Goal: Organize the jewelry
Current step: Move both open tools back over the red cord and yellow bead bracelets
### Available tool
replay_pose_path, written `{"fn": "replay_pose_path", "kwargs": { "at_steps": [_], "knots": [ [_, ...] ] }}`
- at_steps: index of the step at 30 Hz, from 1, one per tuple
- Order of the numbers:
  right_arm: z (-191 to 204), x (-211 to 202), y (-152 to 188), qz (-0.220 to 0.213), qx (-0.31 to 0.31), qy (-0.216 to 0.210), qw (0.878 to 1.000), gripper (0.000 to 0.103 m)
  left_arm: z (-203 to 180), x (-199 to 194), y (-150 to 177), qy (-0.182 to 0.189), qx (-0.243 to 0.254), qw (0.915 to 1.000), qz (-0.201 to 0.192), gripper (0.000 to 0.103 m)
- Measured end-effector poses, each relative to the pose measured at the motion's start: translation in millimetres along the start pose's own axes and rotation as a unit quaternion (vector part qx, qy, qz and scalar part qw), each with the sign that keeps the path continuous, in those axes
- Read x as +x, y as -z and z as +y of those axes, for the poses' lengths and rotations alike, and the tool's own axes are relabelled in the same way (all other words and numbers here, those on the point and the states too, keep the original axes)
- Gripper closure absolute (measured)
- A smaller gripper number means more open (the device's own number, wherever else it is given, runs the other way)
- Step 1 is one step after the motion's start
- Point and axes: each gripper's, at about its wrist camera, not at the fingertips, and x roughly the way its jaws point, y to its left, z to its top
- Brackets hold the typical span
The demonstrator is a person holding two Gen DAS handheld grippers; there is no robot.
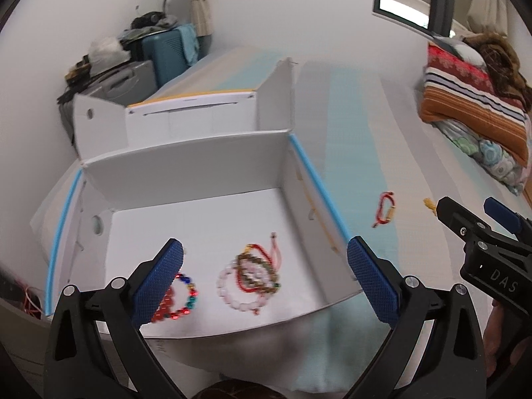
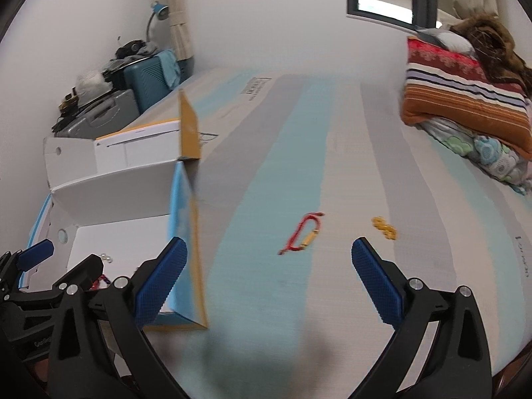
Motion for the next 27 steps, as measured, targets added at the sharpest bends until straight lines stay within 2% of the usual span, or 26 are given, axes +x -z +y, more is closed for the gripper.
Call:
{"fn": "replay_pose_path", "kwargs": {
  "at_steps": [13,20,27],
  "knots": [
    [-96.2,7.4,2.7,0.012,0.044,0.038,0.998,0.008,-93.3,25.1,-10.3,0.041,0.053,0.9977,0.01,0.006],
    [-152.5,33.4,0.7,0.031,0.081,0.048,0.995,0.008,-136.3,56.5,-16.7,0.058,0.075,0.9951,0.027,0.006],
    [-192.2,73.8,-1.8,0.052,0.097,0.058,0.992,0.008,-173.6,102.1,-26.0,0.066,0.097,0.9919,0.048,0.006]
  ]
}}
